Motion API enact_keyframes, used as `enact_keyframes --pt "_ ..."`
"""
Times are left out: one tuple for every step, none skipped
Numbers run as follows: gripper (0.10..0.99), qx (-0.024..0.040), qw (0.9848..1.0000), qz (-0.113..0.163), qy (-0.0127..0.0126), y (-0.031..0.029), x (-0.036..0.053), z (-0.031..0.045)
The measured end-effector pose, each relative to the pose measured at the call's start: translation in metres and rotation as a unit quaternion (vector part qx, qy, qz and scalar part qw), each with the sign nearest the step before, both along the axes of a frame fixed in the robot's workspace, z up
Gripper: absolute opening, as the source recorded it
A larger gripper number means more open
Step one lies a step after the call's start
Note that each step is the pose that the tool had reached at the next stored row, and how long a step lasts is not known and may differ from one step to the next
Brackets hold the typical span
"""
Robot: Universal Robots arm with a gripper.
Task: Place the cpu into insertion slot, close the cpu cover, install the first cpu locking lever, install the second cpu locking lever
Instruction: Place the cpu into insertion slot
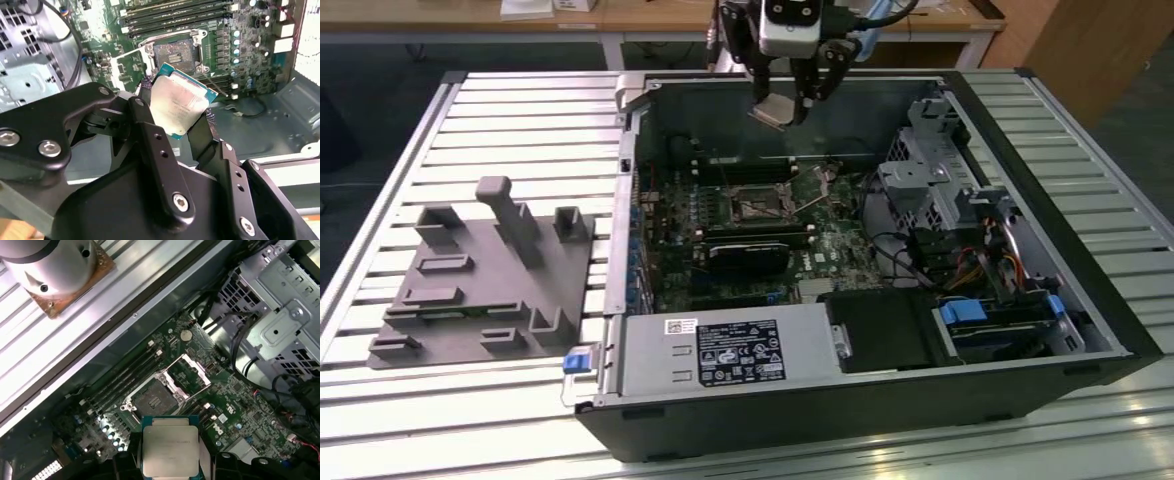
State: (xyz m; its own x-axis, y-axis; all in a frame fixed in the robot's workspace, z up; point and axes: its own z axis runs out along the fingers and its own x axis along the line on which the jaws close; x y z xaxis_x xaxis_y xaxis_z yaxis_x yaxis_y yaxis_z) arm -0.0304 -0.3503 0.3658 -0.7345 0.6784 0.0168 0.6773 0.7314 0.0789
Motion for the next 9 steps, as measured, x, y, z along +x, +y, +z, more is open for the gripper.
enact_keyframes --pt "0.537 -0.0003 1.0000 -0.006 -0.0001 0.0000 0.0000 -0.0005" --pt "0.537 -0.0004 0.9999 -0.012 0.0000 0.0000 0.0000 -0.0010" --pt "0.537 -0.0005 0.9998 -0.019 0.0000 0.0001 0.0000 -0.0014" --pt "0.537 -0.0006 0.9997 -0.025 0.0000 0.0001 0.0000 -0.0018" --pt "0.537 -0.0006 0.9995 -0.031 0.0000 0.0001 0.0000 -0.0022" --pt "0.537 -0.0006 0.9993 -0.037 -0.0001 0.0001 0.0000 -0.0028" --pt "0.537 -0.0007 0.9991 -0.043 -0.0001 0.0001 -0.0001 -0.0034" --pt "0.537 -0.0007 0.9988 -0.049 -0.0001 0.0001 -0.0003 -0.0041" --pt "0.537 -0.0007 0.9985 -0.055 -0.0001 0.0001 -0.0003 -0.0048"
